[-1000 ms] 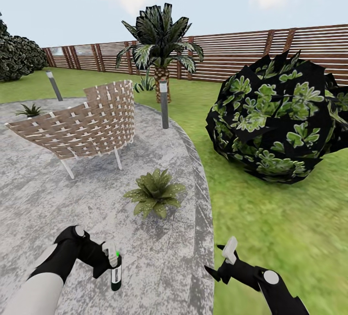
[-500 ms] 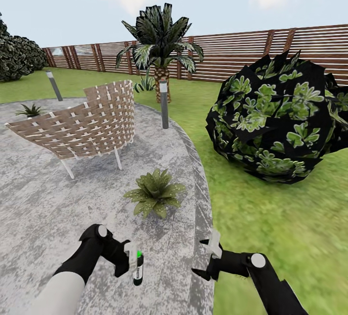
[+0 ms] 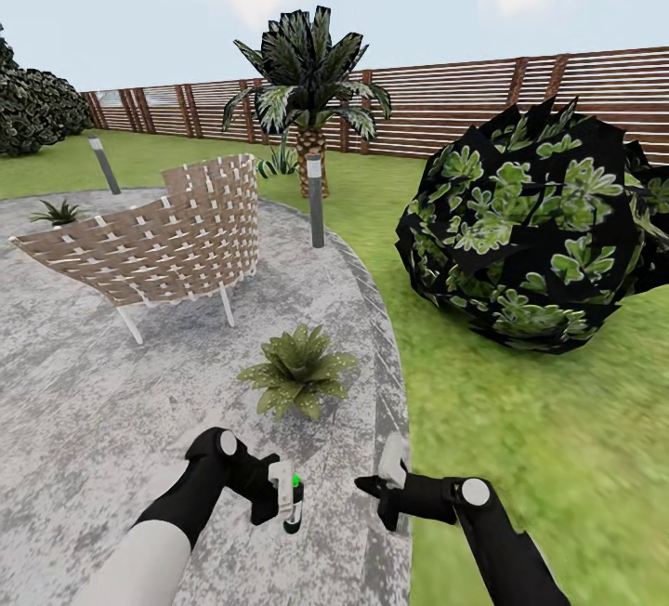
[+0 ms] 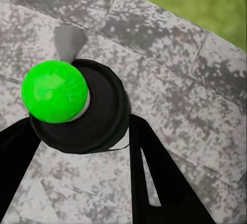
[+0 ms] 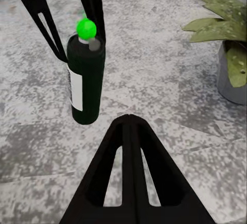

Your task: Pick up the pesticide atomizer in the garden and spray insectifuge to fully cover both potted plants in the garden.

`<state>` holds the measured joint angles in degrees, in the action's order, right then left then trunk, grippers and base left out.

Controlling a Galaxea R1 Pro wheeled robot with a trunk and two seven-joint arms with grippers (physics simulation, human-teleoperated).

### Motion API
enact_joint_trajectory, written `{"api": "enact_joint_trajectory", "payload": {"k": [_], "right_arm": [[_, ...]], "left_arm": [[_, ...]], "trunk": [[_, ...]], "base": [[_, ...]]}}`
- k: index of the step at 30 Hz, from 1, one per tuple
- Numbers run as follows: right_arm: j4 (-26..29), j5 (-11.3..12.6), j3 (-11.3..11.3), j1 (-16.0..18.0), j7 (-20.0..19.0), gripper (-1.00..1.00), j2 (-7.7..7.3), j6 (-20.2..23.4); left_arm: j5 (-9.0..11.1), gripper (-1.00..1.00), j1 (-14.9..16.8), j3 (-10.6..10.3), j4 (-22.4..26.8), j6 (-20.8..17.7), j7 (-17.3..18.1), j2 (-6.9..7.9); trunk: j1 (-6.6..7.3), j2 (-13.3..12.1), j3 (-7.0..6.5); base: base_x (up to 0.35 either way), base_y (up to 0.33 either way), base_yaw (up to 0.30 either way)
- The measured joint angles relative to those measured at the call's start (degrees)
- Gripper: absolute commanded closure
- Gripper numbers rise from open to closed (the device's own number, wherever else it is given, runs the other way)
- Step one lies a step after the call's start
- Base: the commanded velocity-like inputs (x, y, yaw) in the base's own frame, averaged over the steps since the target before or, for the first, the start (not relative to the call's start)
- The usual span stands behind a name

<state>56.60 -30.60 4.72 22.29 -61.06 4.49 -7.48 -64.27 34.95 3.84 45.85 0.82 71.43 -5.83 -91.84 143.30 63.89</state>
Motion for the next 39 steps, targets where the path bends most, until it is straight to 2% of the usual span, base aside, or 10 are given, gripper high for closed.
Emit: {"api": "enact_joint_trajectory", "payload": {"k": [5, 9, 15, 17, 20, 22, 25, 28, 33, 39], "right_arm": [[1.2, 0.0, -0.5, 0.0, -0.1, 1.00, 0.64, 1.2], [1.5, 0.0, -4.2, 0.0, 0.0, 1.00, 0.75, 1.4], [1.6, 0.0, -4.9, 0.0, 0.0, 1.00, 0.76, 1.4], [1.6, 0.0, -4.9, 0.0, 0.0, 1.00, 0.74, 1.4], [1.6, 0.0, -4.9, 0.0, 0.1, 1.00, 0.68, 1.4], [1.6, 0.0, -4.9, 0.0, 0.1, 1.00, 0.67, 1.4], [1.6, -0.2, -4.9, 0.0, 0.3, 1.00, 0.62, 1.4], [1.6, -0.2, -4.8, 0.0, 0.3, 1.00, 0.58, 1.4], [1.6, -0.3, -4.7, 0.0, 0.4, 1.00, 0.50, 1.4], [1.6, -0.3, -4.7, 0.0, 0.4, 1.00, 0.49, 1.4]], "left_arm": [[0.0, 1.00, 0.0, -0.3, 0.0, 0.0, -0.3, -0.52], [0.1, 1.00, -0.1, -0.4, 0.0, 0.0, -0.3, -1.57], [0.2, 1.00, -0.1, -0.5, 0.0, 0.2, 0.4, -1.98], [0.2, 1.00, -0.1, -1.2, -0.1, 0.3, 0.6, -1.95], [0.2, 1.00, -0.2, -4.4, -0.4, 0.2, 0.7, -2.02], [1.0, 1.00, -0.2, -5.2, -0.5, 0.2, 0.7, -2.05], [4.0, 1.00, -0.3, -5.7, -0.6, 0.2, 0.7, -2.06], [4.7, 1.00, -0.3, -6.0, -0.6, 0.2, 0.7, -2.18], [6.2, 1.00, -0.3, -8.9, -0.7, 0.2, 0.7, -2.24], [8.3, 1.00, -0.3, -9.3, -0.6, 0.1, 0.7, -2.26]], "trunk": [[0.00, 0.0, 0.00], [0.00, 0.0, 0.00], [0.00, 0.0, 0.00], [0.00, 0.0, 0.00], [0.00, 0.0, 0.00], [0.00, 0.0, 0.00], [0.00, 0.0, 0.00], [0.00, 0.0, 0.00], [0.00, 0.0, 0.00], [0.00, 0.0, 0.00]], "base": [[0.000, 0.000, 0.000], [0.000, 0.000, 0.000], [0.000, 0.000, 0.000], [0.000, 0.000, 0.000], [0.000, 0.000, 0.000], [0.000, 0.000, 0.000], [0.000, 0.000, 0.000], [0.000, 0.000, 0.000], [0.000, 0.000, 0.000], [0.000, 0.000, 0.000]]}}
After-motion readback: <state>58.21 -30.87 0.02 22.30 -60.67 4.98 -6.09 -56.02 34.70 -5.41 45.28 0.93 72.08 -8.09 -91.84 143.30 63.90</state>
